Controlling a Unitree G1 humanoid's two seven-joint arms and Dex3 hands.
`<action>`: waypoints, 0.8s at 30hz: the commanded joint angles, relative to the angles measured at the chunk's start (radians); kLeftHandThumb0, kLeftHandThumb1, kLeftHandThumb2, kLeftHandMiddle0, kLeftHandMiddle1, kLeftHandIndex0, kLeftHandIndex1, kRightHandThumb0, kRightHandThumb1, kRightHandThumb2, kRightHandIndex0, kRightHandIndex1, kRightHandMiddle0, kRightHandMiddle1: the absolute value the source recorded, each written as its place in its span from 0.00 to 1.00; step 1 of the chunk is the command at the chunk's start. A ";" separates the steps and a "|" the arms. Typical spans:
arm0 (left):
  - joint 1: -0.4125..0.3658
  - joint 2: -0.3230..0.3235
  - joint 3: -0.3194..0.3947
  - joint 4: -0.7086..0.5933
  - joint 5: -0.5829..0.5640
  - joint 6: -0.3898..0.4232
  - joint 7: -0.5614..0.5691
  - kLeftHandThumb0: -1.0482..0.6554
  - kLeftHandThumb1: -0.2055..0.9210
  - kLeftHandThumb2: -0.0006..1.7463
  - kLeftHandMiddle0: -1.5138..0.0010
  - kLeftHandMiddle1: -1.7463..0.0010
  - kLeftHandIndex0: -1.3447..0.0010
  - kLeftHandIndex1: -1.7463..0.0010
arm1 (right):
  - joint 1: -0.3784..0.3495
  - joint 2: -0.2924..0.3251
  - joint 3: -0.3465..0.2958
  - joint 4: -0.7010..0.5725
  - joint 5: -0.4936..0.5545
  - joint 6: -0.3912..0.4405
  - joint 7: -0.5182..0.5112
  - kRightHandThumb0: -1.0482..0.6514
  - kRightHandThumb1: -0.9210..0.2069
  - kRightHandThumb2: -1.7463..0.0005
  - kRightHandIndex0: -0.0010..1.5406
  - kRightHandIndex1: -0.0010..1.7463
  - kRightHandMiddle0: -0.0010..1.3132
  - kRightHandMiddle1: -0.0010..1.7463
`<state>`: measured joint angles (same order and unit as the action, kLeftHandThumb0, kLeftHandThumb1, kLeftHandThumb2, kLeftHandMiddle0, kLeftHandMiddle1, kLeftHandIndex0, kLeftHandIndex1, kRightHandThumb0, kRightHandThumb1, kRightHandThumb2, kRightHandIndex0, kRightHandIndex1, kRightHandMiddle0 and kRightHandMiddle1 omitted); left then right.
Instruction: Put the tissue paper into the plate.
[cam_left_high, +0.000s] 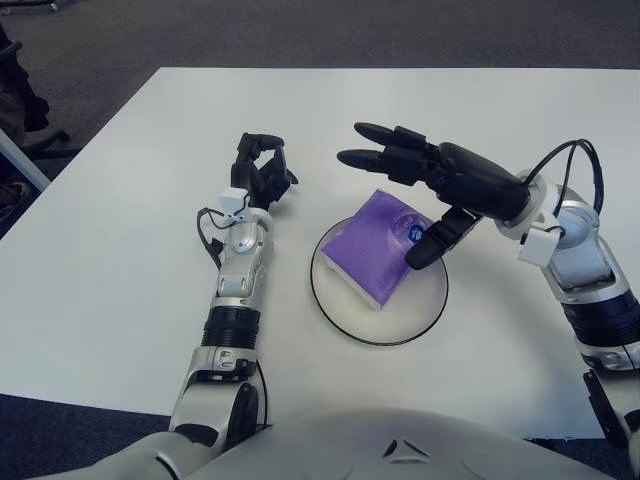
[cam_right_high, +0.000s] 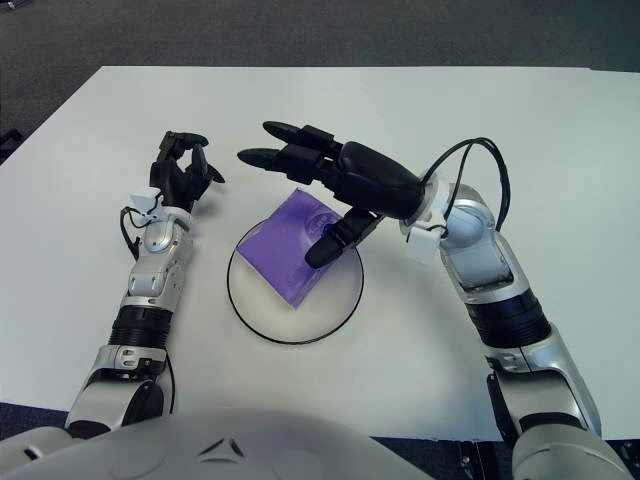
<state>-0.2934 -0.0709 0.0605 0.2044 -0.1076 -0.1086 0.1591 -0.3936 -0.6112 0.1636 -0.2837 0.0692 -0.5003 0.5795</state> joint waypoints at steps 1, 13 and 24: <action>0.139 -0.053 -0.010 0.090 0.009 0.012 0.011 0.40 0.87 0.41 0.45 0.00 0.78 0.00 | -0.031 -0.025 -0.058 -0.056 0.052 0.062 0.017 0.57 0.00 0.80 0.00 0.00 0.05 0.04; 0.129 -0.046 -0.002 0.104 0.005 0.008 0.002 0.40 0.86 0.41 0.44 0.00 0.78 0.00 | 0.016 -0.204 -0.269 0.121 0.016 0.049 0.113 0.55 0.00 0.76 0.00 0.00 0.04 0.02; 0.129 -0.041 0.002 0.101 0.003 0.009 -0.004 0.40 0.86 0.41 0.44 0.00 0.78 0.00 | 0.047 -0.148 -0.303 0.246 -0.094 -0.007 -0.029 0.29 0.00 0.78 0.00 0.00 0.01 0.01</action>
<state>-0.3037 -0.0734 0.0656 0.2251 -0.1082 -0.1063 0.1590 -0.3721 -0.7975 -0.1257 -0.0283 -0.0175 -0.5593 0.5966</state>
